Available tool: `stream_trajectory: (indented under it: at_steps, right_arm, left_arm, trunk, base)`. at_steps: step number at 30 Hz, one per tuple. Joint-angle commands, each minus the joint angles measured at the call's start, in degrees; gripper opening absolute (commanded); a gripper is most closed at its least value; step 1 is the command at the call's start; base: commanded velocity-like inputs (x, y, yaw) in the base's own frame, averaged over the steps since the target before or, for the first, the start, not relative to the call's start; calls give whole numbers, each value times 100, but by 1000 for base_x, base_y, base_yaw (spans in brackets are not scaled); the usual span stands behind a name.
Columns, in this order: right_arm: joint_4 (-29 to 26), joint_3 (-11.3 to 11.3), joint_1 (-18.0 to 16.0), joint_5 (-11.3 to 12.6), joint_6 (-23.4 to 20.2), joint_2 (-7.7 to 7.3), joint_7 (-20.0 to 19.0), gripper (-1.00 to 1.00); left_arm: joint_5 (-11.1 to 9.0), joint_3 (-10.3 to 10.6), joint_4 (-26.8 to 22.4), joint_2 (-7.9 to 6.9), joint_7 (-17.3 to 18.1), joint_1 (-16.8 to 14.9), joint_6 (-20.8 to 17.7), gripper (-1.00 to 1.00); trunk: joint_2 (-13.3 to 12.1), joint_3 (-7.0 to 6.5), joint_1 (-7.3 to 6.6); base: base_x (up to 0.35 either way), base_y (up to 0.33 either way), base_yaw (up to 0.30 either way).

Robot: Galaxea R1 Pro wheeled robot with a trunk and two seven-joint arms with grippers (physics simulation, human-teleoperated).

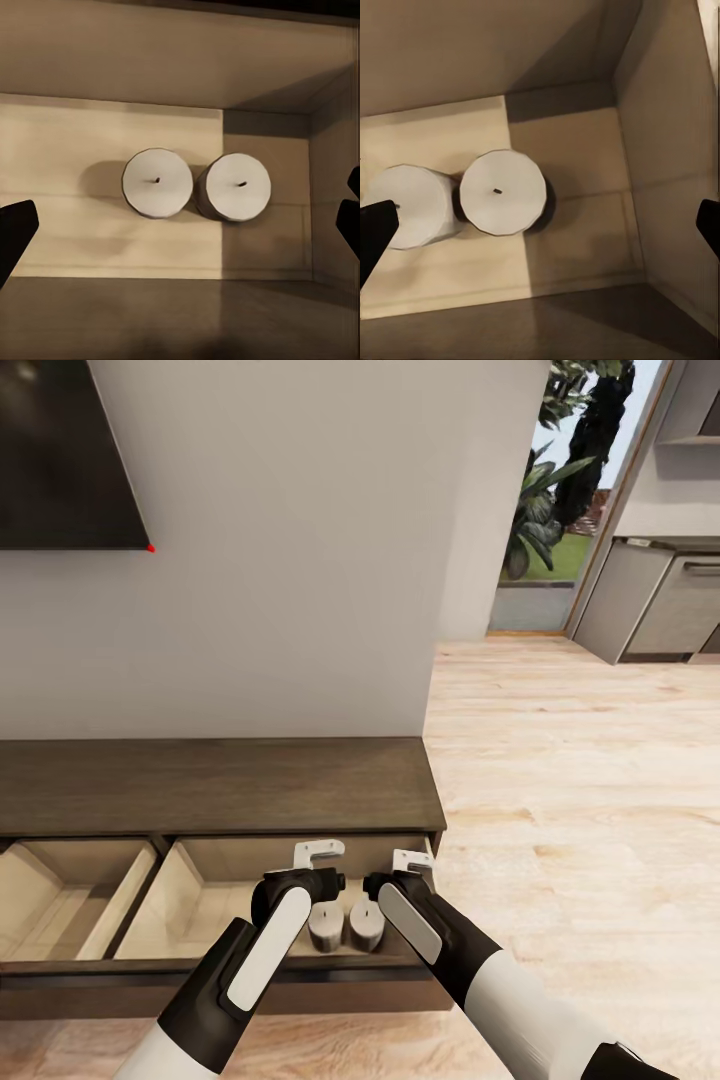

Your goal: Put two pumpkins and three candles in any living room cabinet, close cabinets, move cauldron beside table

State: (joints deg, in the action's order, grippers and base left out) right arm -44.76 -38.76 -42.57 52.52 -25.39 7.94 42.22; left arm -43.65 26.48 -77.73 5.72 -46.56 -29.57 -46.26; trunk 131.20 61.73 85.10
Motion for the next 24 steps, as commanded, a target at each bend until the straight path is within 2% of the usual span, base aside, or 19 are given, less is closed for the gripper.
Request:
stream_trajectory:
  at_steps: [1, 24]
  right_arm:
    - [-7, -17, -6, 31, -19, -3, 41, 100]
    - [-7, -17, -6, 31, -22, -3, 41, 100]
  left_arm:
    - [-56, 6, -5, -1, -60, -5, -6, 100]
    - [-56, -3, -118, 8, -76, -13, -6, 100]
  trunk:
    - [-39, -13, -23]
    - [-962, -426, -529]
  base:
    - [0, 0, 0]
    - [0, 0, 0]
